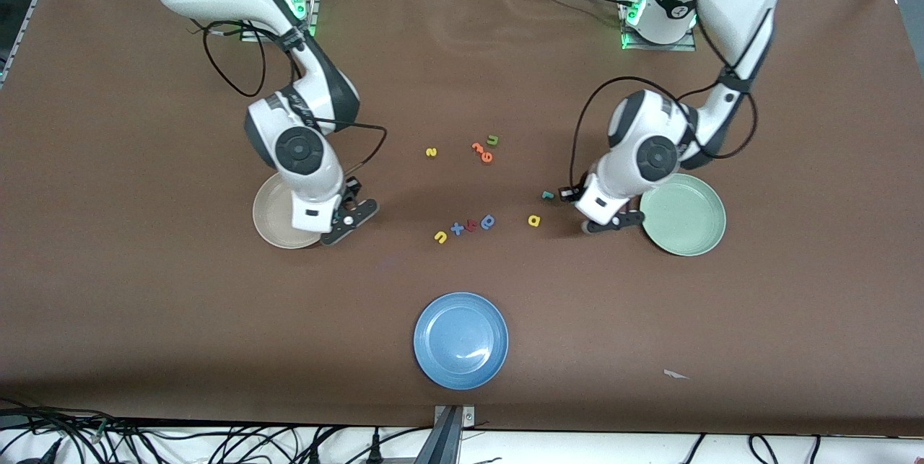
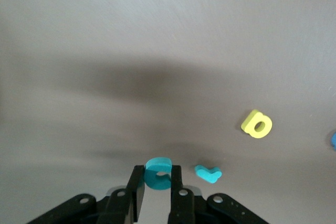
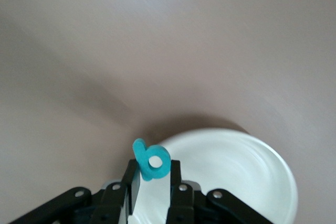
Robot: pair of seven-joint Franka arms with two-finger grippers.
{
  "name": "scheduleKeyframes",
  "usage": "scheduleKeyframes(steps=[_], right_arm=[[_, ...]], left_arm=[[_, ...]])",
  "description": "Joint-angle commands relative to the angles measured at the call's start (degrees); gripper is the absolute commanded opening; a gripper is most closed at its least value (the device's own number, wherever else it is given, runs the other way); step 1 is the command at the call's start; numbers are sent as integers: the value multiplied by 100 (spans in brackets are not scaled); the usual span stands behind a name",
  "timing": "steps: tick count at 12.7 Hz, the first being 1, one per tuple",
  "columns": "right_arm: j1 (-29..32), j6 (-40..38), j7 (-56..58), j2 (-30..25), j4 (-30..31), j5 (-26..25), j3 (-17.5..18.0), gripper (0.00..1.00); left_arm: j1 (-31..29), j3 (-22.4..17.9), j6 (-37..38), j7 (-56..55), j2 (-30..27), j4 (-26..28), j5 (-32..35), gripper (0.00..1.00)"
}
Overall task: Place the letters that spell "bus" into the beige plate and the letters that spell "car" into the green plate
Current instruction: 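Place b on the white plate while the left gripper places c on green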
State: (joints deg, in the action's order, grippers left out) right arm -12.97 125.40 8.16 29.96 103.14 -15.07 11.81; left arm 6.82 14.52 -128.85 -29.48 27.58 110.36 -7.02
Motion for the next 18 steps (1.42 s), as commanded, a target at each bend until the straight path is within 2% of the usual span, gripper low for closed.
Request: scheduleKeyframes(steps=[1,3,4,5,6,7,9,11,12,14,15,18], right_arm=[[828,272,719,-307,872,-32,75,16],[910,694,801,-307,1268,-5,75,17],[919,913,775,-307,1409,-5,75,21],[919,968,731,-307,1445,-5,75,48],[919,916,722,-316,1402,-5,84,83],[901,855,661,-412,1323,-5,110,78],[892,443,179,-456,1113,-14,338,77],[892,-22,-504,-457,884,-5,793,77],[884,-181,-1118,-456,822,-5,1066,77],[849,-157,-2200,-360,830,-5,1611,77],[718,-131,-2892,-316,822,-14,1779,77],[234,27,-4757,-123,743,-5,1798,75]], left_arm=[[-706,16,1542,678,-121,-838,96,14],[-1286,16,1784,1328,-130,-946,139,14],[-1549,25,1785,1627,-130,-937,436,14],[-1778,33,1776,1865,-104,-920,795,14],[-1981,33,1776,2093,-60,-920,973,14],[-2122,33,1767,2331,-25,-920,1001,14],[-2264,42,1758,2509,-7,-920,1001,14],[-2238,42,1767,2500,2,-928,992,25],[-2246,42,1758,2500,2,-928,992,35],[-2255,42,1767,2500,2,-946,984,67],[-2255,42,1767,2500,-16,-963,984,100],[-2273,42,1776,2491,-60,-1208,975,100]])
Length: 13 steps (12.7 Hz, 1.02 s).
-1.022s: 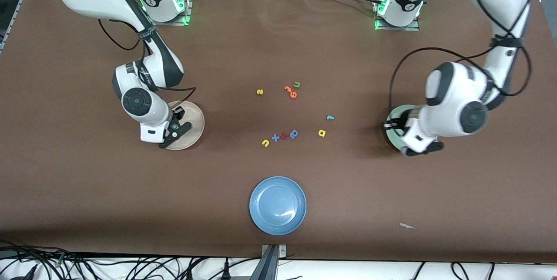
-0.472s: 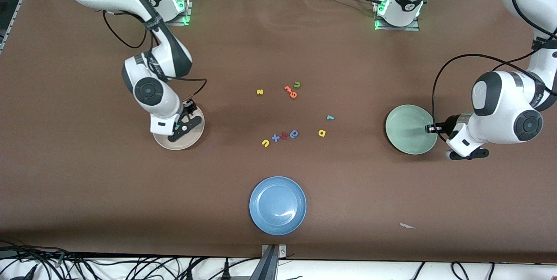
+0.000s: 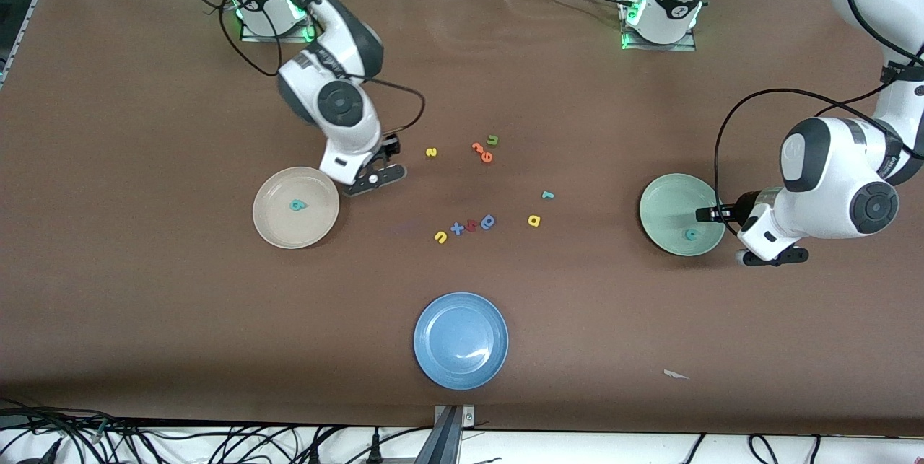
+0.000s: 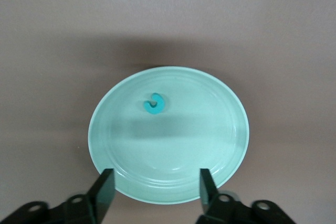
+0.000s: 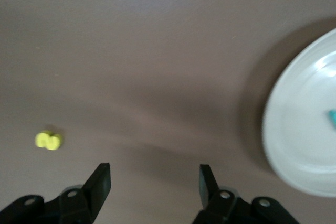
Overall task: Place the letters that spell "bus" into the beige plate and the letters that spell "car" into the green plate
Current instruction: 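Place b on the white plate while the left gripper places c on green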
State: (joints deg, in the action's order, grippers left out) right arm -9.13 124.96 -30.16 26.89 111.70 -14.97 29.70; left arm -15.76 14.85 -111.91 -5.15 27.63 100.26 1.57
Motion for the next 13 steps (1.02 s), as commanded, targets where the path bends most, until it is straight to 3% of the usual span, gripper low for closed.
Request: scheduleKeyframes(steps=[1,3,6,9,11,13], right_arm=[[-229,124,-1696,237,-113,-15,18,73],[-580,422,-2947,360,-113,-24,27,69],[-774,949,-3671,623,-96,-24,35,64],[-1021,1337,-3893,808,-96,-119,0,62],[-1021,1347,-3849,896,-96,-574,-8,54],[-1021,1320,-3849,932,-96,-814,-17,54]], left_arm=[[-15,9,82,50,-65,-252,98,100],[-50,9,100,50,-82,-314,89,100],[-76,26,240,-20,-126,-585,72,100],[-50,70,520,-73,-223,-867,63,100],[-15,79,601,-143,-267,-885,54,100],[12,288,609,-502,-258,-867,54,100]])
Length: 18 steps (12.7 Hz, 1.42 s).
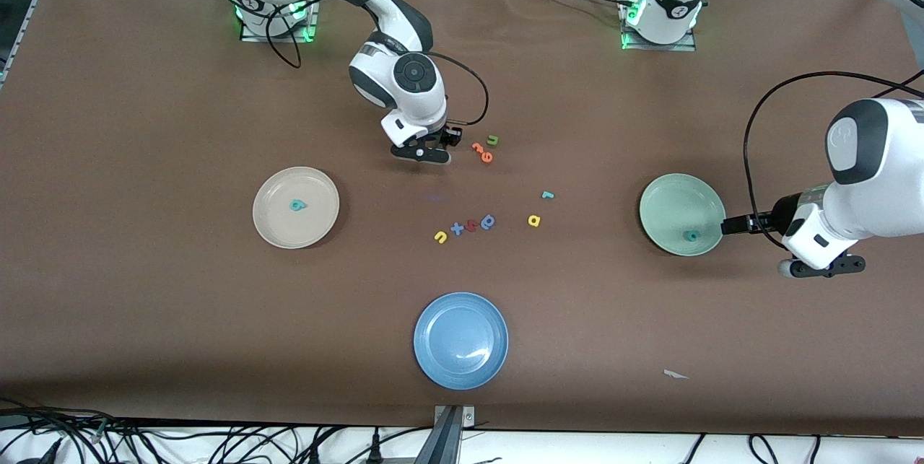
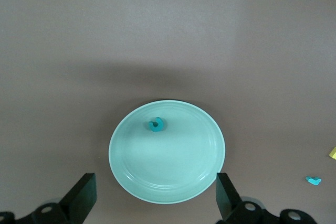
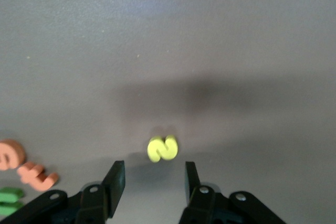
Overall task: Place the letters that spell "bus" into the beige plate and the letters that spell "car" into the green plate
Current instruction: 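Grasp yellow 2 with the right gripper while the left gripper returns to letters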
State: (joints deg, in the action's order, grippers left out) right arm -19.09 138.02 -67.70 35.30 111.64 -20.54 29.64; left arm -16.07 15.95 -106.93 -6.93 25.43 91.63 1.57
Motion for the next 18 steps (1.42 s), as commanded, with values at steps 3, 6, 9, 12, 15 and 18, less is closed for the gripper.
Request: scheduleKeyframes(steps=[3,6,9,12,15,18], right_arm=[[-42,15,-138,196,-90,-713,-10,54],[-42,41,-147,258,-107,-732,-10,50],[-42,50,-138,293,-116,-741,-10,41],[-51,59,-147,319,-116,-810,-10,35],[-42,50,-138,320,-116,-846,-10,13],[19,-317,-16,145,-230,-846,-2,13]], left_arm=[[191,312,102,-809,-3,39,54,100],[516,374,102,-1309,94,83,-85,100],[841,374,32,-1512,103,346,-683,100],[1280,374,-528,-2091,129,819,-702,100],[1755,374,-1696,-2663,129,1584,-702,99],[2133,365,-2594,-3076,208,1999,-684,95]])
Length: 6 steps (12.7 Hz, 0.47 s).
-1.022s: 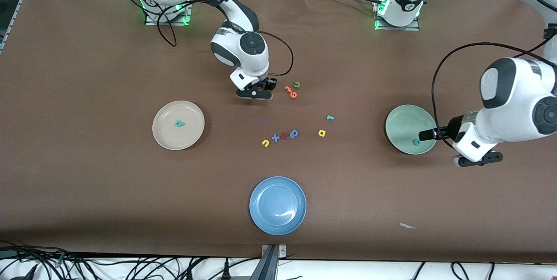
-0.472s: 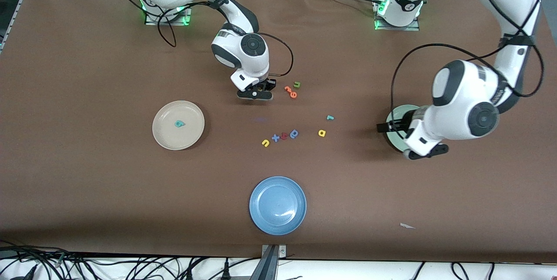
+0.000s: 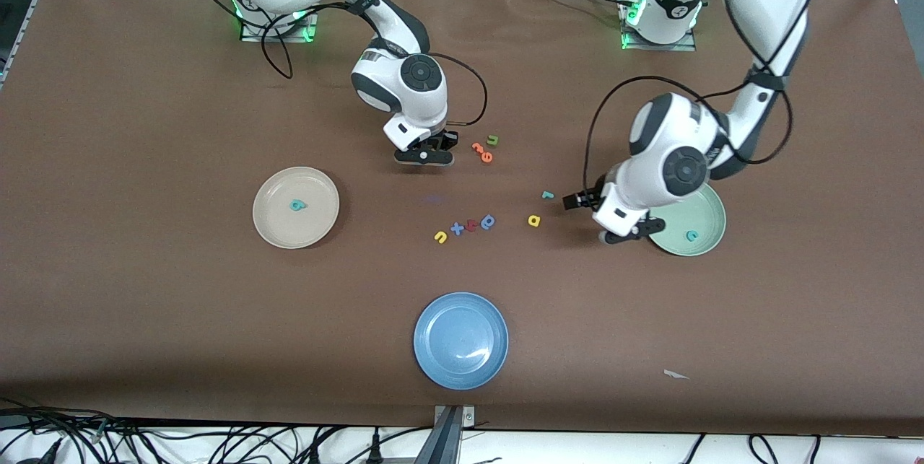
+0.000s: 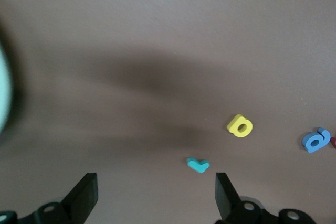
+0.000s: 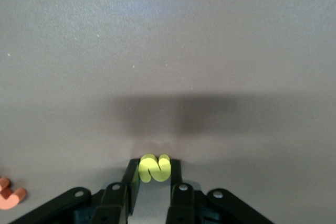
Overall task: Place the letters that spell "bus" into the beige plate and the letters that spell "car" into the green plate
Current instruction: 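Grasp yellow 2 with the right gripper while the left gripper returns to letters, then grasp the teal y with the left gripper while the right gripper carries the 2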
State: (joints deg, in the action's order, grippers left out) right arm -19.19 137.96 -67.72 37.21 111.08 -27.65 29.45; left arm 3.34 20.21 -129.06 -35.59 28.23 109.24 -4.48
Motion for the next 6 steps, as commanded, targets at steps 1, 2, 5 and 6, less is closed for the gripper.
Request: scheduleKeyframes(steps=[1,2,5,6], right_arm=[[38,-618,83,-161,-244,-144,17,13],[73,-943,345,-266,-323,-135,9,13],[555,-1446,1513,-565,-367,-83,26,13],[757,-1578,1952,-653,-367,-65,26,13]], left_arm=[[306,-61,-478,-325,33,239,-27,93],[368,-70,-636,-396,147,230,-9,92],[614,-96,-857,-572,350,221,130,91],[650,-105,-857,-729,385,221,401,90]])
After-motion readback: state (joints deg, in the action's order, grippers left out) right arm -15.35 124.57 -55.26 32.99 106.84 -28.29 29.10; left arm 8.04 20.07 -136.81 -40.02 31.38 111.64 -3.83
